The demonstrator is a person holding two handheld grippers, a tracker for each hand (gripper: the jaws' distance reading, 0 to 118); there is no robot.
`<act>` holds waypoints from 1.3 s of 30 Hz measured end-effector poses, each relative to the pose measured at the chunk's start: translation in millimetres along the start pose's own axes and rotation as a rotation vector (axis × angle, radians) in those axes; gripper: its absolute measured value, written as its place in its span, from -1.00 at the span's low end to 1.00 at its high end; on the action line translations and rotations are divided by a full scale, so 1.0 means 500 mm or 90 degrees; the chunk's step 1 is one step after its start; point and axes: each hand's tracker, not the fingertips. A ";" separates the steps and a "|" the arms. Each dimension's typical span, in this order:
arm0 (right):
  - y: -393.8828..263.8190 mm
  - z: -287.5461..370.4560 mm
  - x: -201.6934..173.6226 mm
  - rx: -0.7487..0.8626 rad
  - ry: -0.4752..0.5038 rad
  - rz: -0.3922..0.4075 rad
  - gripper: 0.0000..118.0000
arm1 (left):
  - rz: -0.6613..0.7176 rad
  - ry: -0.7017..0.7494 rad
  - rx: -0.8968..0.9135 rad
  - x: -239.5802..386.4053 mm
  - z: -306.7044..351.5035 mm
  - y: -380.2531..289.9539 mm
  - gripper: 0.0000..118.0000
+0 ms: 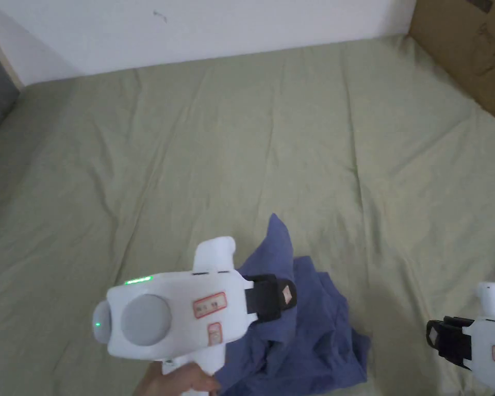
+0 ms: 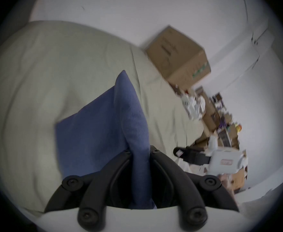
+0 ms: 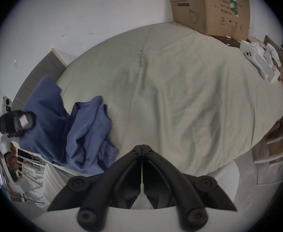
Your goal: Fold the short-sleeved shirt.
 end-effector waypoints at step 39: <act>-0.021 0.032 0.067 -0.003 -0.040 -0.028 -0.99 | -0.084 -0.047 -0.153 0.088 -0.175 -0.066 -1.00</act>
